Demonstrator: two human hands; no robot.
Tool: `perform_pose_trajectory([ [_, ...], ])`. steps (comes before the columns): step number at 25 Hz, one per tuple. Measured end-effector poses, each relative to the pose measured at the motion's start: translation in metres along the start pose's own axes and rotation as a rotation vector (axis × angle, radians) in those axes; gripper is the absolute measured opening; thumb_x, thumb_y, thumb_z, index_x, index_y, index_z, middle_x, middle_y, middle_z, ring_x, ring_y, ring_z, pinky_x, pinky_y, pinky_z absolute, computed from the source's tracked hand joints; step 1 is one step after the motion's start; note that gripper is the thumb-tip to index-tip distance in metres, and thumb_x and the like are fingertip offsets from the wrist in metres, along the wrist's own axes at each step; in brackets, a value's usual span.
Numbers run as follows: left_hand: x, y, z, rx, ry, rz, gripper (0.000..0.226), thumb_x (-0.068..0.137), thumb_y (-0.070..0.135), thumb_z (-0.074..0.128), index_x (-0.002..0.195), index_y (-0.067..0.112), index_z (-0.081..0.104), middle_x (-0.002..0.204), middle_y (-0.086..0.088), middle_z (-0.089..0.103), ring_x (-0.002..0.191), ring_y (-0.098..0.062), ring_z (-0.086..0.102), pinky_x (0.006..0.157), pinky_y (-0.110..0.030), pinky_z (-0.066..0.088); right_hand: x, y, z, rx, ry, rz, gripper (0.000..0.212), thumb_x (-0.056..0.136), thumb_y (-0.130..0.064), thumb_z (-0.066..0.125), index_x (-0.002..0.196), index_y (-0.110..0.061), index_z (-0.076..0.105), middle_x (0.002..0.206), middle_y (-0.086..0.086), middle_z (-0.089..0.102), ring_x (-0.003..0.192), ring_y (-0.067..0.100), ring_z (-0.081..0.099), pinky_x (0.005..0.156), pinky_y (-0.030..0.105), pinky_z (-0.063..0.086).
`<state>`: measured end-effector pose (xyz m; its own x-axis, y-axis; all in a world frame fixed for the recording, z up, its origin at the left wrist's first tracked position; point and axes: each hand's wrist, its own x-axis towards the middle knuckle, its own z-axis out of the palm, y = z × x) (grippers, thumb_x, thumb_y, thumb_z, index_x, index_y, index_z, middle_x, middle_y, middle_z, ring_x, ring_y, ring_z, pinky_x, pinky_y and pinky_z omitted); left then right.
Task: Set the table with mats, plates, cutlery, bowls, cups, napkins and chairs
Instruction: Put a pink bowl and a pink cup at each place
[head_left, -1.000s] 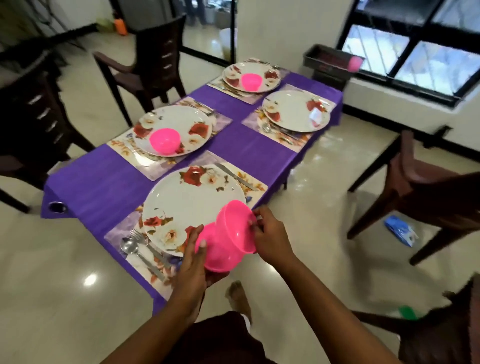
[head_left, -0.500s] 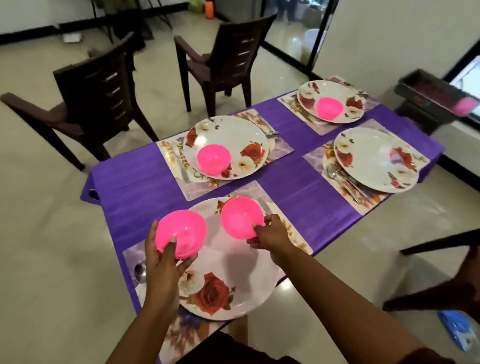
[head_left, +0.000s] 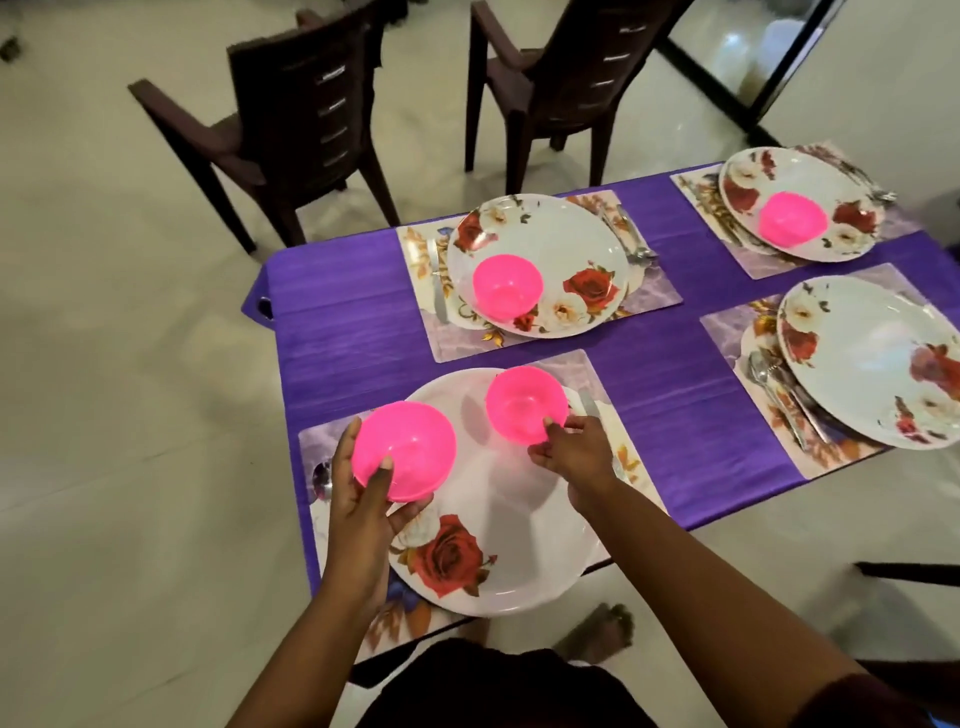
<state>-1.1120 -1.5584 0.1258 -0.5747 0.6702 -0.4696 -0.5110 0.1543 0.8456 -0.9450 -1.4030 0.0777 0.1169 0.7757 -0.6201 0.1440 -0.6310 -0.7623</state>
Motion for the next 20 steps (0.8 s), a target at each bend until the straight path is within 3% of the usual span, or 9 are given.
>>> perform_pose_trajectory([
  [5, -0.023, -0.015, 0.013, 0.041, -0.047, 0.005, 0.05, 0.095, 0.019, 0.056, 0.132, 0.052, 0.048, 0.144, 0.009, 0.039, 0.125, -0.027, 0.051, 0.078, -0.048, 0.058, -0.014, 0.004, -0.011, -0.184, 0.1, -0.044, 0.027, 0.093, -0.039, 0.06, 0.103, -0.018, 0.045, 0.104, 0.008, 0.063, 0.09, 0.027, 0.066, 0.074, 0.039, 0.054],
  [7, -0.03, -0.019, 0.03, 0.066, -0.1, 0.001, 0.051, 0.094, 0.021, 0.057, 0.133, 0.052, 0.047, 0.141, 0.011, 0.041, 0.124, -0.024, 0.051, 0.078, -0.047, 0.058, -0.026, 0.001, -0.024, -0.224, -0.045, -0.106, 0.02, 0.096, -0.041, 0.053, 0.099, -0.021, 0.052, 0.1, 0.005, 0.065, 0.092, 0.025, 0.064, 0.075, 0.037, 0.05],
  [11, -0.045, -0.032, 0.082, 0.133, -0.198, -0.012, 0.051, 0.093, 0.024, 0.059, 0.133, 0.053, 0.045, 0.137, 0.014, 0.042, 0.123, -0.024, 0.05, 0.081, -0.049, 0.058, -0.046, -0.013, -0.065, -0.293, -0.373, -0.217, 0.029, 0.102, -0.034, 0.042, 0.094, -0.014, 0.061, 0.08, -0.001, 0.063, 0.068, 0.014, 0.061, 0.058, 0.026, 0.044],
  [16, -0.063, -0.057, 0.168, 0.15, -0.292, 0.003, 0.052, 0.094, 0.019, 0.059, 0.133, 0.051, 0.044, 0.141, 0.005, 0.039, 0.117, -0.02, 0.055, 0.078, -0.047, 0.059, -0.021, -0.033, -0.152, -0.456, -0.257, -0.468, 0.042, 0.101, -0.039, 0.045, 0.08, -0.007, 0.062, 0.069, 0.013, 0.065, 0.062, 0.022, 0.065, 0.064, 0.04, 0.052],
  [18, -0.07, -0.067, 0.206, 0.169, -0.336, 0.008, 0.05, 0.096, 0.015, 0.056, 0.131, 0.049, 0.047, 0.138, 0.005, 0.042, 0.102, -0.013, 0.064, 0.074, -0.047, 0.06, -0.006, -0.042, -0.193, -0.523, -0.242, -0.519, 0.039, 0.099, -0.042, 0.049, 0.079, -0.011, 0.063, 0.066, 0.007, 0.066, 0.062, 0.02, 0.066, 0.066, 0.039, 0.053],
  [20, -0.078, -0.084, 0.25, 0.199, -0.383, 0.009, 0.047, 0.097, 0.017, 0.054, 0.13, 0.051, 0.049, 0.14, 0.006, 0.038, 0.111, -0.018, 0.059, 0.074, -0.047, 0.06, 0.008, -0.049, -0.24, -0.517, -0.2, -0.542, 0.035, 0.099, -0.039, 0.05, 0.082, -0.011, 0.065, 0.064, 0.004, 0.066, 0.059, 0.015, 0.065, 0.067, 0.041, 0.056],
])
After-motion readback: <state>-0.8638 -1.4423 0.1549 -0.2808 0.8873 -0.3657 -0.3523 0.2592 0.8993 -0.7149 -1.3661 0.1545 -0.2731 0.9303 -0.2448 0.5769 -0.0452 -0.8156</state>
